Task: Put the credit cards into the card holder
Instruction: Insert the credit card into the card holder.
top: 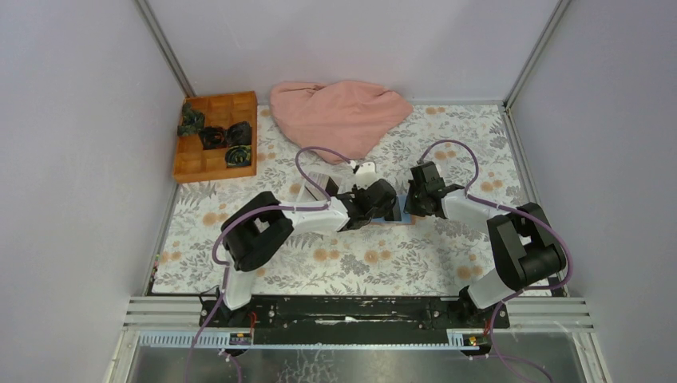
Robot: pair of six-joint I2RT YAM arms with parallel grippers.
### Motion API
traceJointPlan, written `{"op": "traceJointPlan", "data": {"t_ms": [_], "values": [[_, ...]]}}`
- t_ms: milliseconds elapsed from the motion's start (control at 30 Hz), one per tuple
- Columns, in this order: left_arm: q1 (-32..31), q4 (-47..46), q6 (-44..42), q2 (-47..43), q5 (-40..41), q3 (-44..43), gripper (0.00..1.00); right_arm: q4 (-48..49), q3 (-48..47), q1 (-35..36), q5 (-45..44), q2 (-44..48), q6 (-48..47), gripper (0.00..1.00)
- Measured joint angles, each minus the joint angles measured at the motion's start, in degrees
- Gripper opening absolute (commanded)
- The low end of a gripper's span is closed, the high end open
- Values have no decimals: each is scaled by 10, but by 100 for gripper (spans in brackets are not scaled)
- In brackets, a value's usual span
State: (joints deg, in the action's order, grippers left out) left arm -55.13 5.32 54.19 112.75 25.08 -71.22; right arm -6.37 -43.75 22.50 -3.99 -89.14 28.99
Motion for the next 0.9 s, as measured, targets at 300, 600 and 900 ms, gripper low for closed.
{"op": "traceJointPlan", "data": {"t_ms": [300,600,900], "values": [[0,10,-19,0,20,6,0,0,0,0,0,0,0,4],[0,12,-30,15,15,-6,0,1,1,0,0,0,0,4],[0,12,-38,45,-3,-31,0,7,1,0,1,-1,0,4]]}}
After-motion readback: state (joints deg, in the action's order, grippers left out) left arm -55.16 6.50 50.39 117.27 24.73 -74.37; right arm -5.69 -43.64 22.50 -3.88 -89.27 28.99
